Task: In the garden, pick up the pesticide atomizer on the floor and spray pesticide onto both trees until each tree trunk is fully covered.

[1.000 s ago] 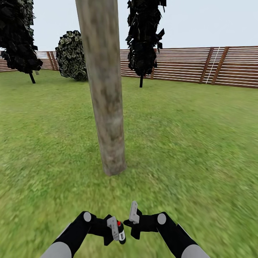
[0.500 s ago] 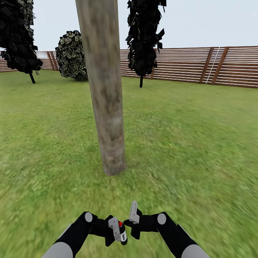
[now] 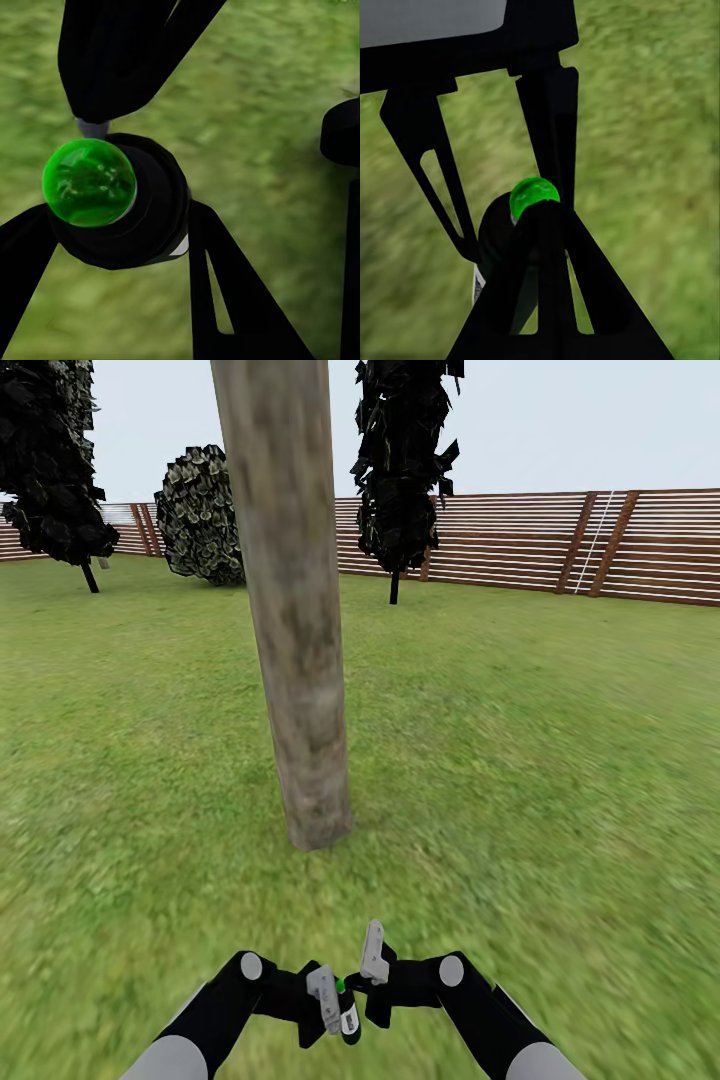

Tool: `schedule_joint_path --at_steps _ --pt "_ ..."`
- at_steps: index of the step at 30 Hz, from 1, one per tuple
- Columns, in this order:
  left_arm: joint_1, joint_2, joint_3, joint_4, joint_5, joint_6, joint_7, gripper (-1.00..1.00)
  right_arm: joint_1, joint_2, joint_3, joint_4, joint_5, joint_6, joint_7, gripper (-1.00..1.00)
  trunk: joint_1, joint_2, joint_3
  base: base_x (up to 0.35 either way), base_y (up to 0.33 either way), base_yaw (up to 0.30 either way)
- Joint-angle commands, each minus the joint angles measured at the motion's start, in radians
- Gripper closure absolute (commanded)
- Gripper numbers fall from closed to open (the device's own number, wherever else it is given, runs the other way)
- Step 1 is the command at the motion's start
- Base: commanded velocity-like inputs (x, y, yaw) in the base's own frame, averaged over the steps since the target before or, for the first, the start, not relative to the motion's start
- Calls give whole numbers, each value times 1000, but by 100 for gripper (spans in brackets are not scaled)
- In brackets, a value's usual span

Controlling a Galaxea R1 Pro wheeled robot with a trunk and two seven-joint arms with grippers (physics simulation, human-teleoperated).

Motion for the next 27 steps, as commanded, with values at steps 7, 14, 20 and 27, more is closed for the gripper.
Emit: schedule_joint_path --at_steps 7,14,20,27 --pt "0 14 3 0 -16 -10 -2 100 0 1 -1 -1 10 -6 0 100 0 0 -1 0 0 0" --pt "5 100 -5 0 -27 -10 -2 100 0 0 -1 0 10 -6 0 100 0 0 -1 0 0 0" --pt "4 193 -4 0 -26 -10 0 100 0 -2 -1 0 10 -6 1 100 0 0 -1 0 0 0" --pt "4 268 4 1 -25 -9 4 100 0 -9 -2 4 11 -7 0 -100 0 0 -1 0 0 0"
